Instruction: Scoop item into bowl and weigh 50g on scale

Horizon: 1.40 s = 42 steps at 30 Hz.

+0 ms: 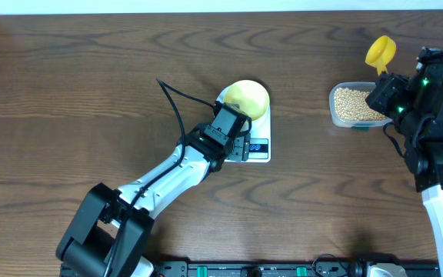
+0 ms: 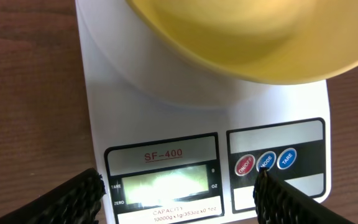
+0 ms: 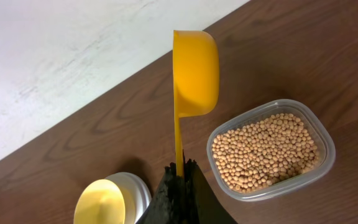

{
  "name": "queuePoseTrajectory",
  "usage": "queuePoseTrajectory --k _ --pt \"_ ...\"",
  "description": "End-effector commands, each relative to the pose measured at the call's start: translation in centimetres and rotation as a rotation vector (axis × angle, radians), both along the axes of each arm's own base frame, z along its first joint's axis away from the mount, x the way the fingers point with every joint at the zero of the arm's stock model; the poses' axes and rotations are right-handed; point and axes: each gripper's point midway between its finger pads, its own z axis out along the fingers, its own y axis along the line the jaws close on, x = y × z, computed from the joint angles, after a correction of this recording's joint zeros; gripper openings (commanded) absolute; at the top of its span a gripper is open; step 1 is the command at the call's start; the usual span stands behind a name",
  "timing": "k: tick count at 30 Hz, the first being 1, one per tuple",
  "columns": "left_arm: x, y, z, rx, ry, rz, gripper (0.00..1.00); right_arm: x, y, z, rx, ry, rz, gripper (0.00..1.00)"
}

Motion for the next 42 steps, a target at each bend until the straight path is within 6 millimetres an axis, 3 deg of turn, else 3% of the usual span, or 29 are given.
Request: queuePoseTrajectory --k 1,10,21,30,42 --pt "0.4 -0.4 0.1 -0.019 0.003 0.038 0.79 0.0 -0.2 1.0 -0.015 -0.023 0.001 0.01" --pt "-0.1 -1.0 -1.7 -0.004 0.039 0.023 0.79 0.0 -0.2 1.0 -0.015 -0.022 0.0 0.01" --pt "0.3 -1.3 -1.6 -0.014 0.024 0.023 0.79 0.0 -0.2 0.9 -0.014 -0.018 0.001 0.01" --pt "0.1 -1.1 -2.8 0.004 0.048 0.024 0.79 0.0 -0.1 0.8 -0.013 -0.016 0.004 0.01" --pt "0.7 0.0 -2.6 0.072 0.005 0.038 0.79 -0.1 -0.1 0.8 -0.013 -0.015 0.004 0.01"
